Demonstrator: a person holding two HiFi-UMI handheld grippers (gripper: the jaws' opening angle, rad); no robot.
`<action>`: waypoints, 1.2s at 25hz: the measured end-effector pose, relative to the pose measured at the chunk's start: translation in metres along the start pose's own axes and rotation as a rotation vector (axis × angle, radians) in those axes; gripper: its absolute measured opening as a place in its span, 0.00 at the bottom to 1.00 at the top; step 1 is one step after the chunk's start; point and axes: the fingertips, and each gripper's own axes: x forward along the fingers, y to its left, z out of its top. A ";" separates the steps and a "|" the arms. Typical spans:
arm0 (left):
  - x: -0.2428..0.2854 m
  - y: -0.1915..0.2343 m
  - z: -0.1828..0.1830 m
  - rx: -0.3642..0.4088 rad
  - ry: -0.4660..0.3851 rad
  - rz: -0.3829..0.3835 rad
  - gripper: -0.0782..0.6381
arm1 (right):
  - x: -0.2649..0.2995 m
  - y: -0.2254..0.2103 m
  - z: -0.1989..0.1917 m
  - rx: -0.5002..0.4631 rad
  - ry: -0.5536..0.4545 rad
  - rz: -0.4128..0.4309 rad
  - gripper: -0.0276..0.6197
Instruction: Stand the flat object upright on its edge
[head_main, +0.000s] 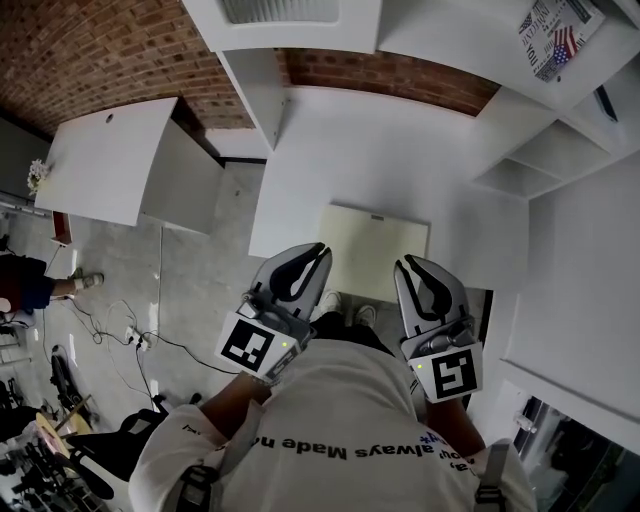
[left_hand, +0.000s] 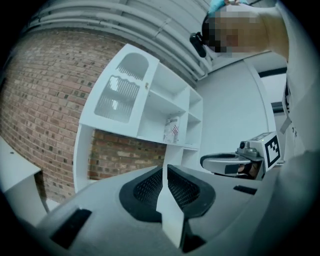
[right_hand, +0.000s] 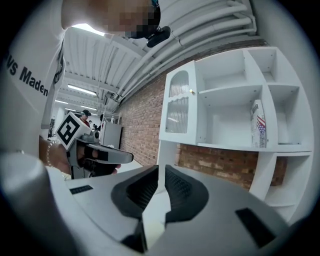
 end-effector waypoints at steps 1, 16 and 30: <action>0.000 0.001 -0.005 -0.021 0.009 -0.004 0.15 | 0.000 0.000 -0.002 -0.015 0.004 0.004 0.10; 0.005 0.032 -0.172 -0.299 0.323 0.027 0.28 | 0.004 0.017 -0.152 -0.018 0.330 0.107 0.25; -0.024 0.058 -0.325 -0.529 0.545 0.093 0.42 | -0.001 0.062 -0.270 -0.117 0.493 0.206 0.41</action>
